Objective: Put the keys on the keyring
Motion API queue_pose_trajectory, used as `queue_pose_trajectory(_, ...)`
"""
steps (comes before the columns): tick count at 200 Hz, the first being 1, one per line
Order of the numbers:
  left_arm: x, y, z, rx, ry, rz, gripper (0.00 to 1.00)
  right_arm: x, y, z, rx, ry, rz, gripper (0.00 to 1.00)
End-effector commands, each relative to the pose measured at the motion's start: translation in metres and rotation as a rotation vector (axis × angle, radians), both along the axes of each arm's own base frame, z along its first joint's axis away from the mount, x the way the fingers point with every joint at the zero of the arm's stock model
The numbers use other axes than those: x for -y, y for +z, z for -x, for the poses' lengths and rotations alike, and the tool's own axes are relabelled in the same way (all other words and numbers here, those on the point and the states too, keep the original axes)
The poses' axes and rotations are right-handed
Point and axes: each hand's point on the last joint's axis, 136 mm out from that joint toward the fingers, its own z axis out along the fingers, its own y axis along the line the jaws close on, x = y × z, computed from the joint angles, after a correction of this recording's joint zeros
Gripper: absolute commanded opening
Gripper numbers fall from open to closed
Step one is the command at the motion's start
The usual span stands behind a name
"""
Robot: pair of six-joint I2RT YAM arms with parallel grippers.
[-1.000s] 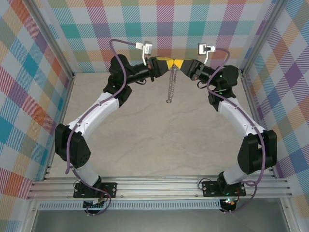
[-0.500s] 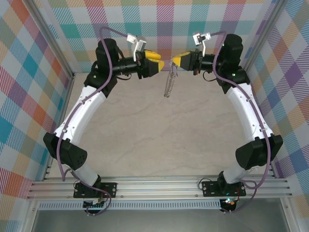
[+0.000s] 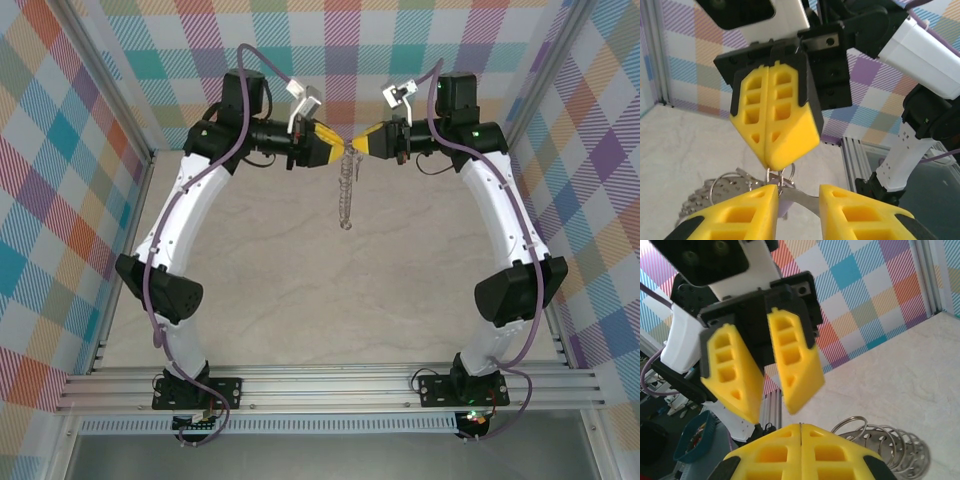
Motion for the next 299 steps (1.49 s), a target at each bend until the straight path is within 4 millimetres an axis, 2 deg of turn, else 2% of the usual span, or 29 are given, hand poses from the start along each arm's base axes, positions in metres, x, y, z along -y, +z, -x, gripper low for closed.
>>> queue_pose_trajectory(1,-0.004,0.007,0.007,0.016,-0.045,0.015,0.27,0.003,0.016,0.014,0.051,0.055,-0.031,0.0)
queue_pose_trajectory(51,0.001,0.003,0.001,-0.011,-0.065,0.024,0.27,0.001,0.014,0.015,0.054,0.072,-0.044,0.0)
queue_pose_trajectory(189,0.013,0.008,0.007,-0.005,-0.12,0.048,0.28,-0.008,0.015,0.019,0.047,0.105,-0.054,0.0)
queue_pose_trajectory(255,0.021,0.007,0.013,-0.003,-0.153,0.054,0.2,-0.012,0.014,0.019,0.044,0.114,-0.056,0.0)
queue_pose_trajectory(299,0.025,0.007,0.014,-0.001,-0.163,0.057,0.09,-0.013,0.01,0.018,0.039,0.112,-0.05,0.0)
